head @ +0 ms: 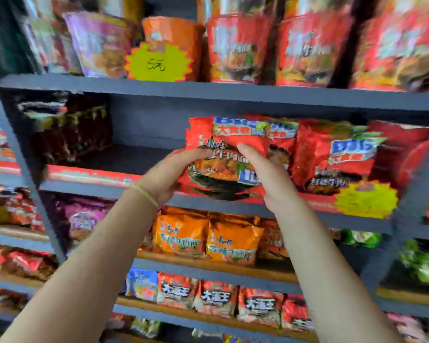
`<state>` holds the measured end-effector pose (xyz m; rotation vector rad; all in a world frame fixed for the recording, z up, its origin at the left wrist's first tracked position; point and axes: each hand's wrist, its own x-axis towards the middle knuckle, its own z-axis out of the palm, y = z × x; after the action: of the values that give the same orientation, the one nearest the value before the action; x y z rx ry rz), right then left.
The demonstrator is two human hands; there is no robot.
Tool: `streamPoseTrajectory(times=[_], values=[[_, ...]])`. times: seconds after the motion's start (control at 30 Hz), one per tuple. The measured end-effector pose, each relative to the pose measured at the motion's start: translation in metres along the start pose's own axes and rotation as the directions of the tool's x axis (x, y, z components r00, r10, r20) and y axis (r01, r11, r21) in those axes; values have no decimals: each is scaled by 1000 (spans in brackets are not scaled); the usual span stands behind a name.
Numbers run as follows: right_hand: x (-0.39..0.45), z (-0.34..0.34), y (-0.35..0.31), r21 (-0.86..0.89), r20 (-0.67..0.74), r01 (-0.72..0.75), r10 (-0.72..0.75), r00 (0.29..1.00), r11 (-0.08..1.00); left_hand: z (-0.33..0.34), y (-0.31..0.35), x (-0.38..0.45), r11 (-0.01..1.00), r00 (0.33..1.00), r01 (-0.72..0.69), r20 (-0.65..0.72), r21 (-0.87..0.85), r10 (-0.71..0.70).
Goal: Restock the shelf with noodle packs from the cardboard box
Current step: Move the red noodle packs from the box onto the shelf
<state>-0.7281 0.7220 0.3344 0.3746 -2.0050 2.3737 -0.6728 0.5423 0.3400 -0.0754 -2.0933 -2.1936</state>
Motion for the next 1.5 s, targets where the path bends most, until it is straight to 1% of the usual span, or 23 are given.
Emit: streamPoseTrajectory(times=[0.07,0.1,0.2,0.27,0.33,0.4,0.47,0.53,0.6,0.7,0.77,0.8,0.83,0.87,0.9,0.93,1.0,1.07,1.1,1.17,1.27,1.4,1.5], values=[[8,-17,-7,-60,-85,38,-43,995,997,16,3,24,1000,1000,6,26,-14,-5],[12,-25,-10,-111,-102,35,-46,994,993,24,3,34,1000,999,5,38,-27,-3],[16,-46,-15,-335,-47,15,-33,998,942,40,-3,67,999,998,6,57,-49,-3],[20,-57,-16,-461,-45,53,-84,995,886,43,-10,88,999,996,-13,91,-53,18],[29,-62,-13,-544,-56,93,-147,988,834,41,-16,106,999,992,-20,124,-40,25],[41,-63,-7,-607,-43,126,-190,981,785,36,-21,121,999,987,-22,161,23,18],[54,-63,1,-662,-21,151,-219,975,734,33,-24,131,991,977,-10,210,136,-19],[64,-62,9,-706,1,145,-204,979,693,32,-28,141,972,974,4,221,235,-58],[70,-62,15,-726,0,110,-159,987,679,34,-31,150,958,977,13,202,287,-74],[74,-62,23,-760,-32,48,-111,993,648,42,-35,162,927,985,-16,163,375,-49],[72,-60,25,-821,-75,9,-123,989,571,49,-37,171,916,991,-37,129,400,-17],[70,-59,24,-864,-94,6,-173,980,504,52,-38,175,913,993,-42,119,405,-7],[65,-58,21,-906,-96,22,-256,962,423,54,-38,179,910,993,-49,117,411,1],[61,-56,19,-936,-74,57,-352,933,348,56,-38,184,905,992,-61,123,422,10],[58,-54,16,-950,-35,100,-417,908,296,57,-39,190,900,991,-78,136,429,22],[55,-52,13,-956,14,138,-431,902,257,58,-42,197,896,988,-97,148,433,36],[56,-49,13,-963,101,177,-336,937,203,58,-48,210,890,988,-99,147,445,36],[63,-51,20,-975,122,156,-203,972,160,62,-46,209,893,986,-105,160,439,37],[66,-53,23,-980,118,142,-166,979,137,65,-45,205,890,984,-110,176,442,34],[73,-56,32,-984,116,133,-139,983,117,68,-46,204,894,984,-97,177,437,20],[81,-59,39,-982,121,138,-129,984,131,68,-52,203,904,985,-81,170,421,9],[83,-62,41,-976,138,155,-117,984,155,65,-58,204,878,987,-71,159,473,-6],[82,-66,40,-972,151,166,-102,983,168,70,-53,193,850,993,-71,113,522,13]])
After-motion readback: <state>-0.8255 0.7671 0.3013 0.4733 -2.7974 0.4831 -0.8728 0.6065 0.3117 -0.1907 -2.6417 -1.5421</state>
